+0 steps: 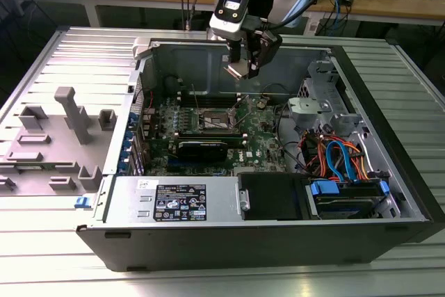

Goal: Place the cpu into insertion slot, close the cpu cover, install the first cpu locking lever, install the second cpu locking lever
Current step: 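Place the cpu into insertion slot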

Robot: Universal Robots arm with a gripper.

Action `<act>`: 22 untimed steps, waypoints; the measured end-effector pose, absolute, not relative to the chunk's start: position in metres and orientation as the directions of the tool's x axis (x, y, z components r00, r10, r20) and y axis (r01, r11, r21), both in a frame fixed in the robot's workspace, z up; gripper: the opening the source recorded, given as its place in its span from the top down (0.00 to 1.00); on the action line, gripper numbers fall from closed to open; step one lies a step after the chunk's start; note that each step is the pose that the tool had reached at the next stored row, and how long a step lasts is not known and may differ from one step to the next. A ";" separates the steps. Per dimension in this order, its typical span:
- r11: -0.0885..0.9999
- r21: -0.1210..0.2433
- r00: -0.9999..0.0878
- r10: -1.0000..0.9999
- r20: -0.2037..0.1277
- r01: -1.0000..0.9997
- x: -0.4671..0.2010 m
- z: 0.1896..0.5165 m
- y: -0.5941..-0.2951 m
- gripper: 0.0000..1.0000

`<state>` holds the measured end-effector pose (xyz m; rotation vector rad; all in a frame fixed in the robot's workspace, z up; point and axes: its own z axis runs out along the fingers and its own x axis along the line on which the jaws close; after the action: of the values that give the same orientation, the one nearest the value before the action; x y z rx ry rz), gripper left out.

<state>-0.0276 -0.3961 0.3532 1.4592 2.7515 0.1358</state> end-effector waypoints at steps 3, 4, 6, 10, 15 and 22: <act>0.540 0.088 -0.543 0.839 0.019 0.837 -0.028 0.353 -0.396 0.46; 0.525 0.088 -0.528 0.849 0.019 0.847 -0.028 0.353 -0.396 0.46; 0.505 0.088 -0.509 0.861 0.019 0.858 -0.028 0.353 -0.396 0.46; 0.471 0.088 -0.475 0.880 0.020 0.878 -0.028 0.352 -0.396 0.46; 0.452 0.087 -0.456 0.890 0.020 0.888 -0.028 0.352 -0.396 0.46; 0.452 0.087 -0.455 0.890 0.020 0.888 -0.028 0.352 -0.396 0.46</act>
<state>-0.0277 -0.3961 0.3521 1.6240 2.6524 0.1319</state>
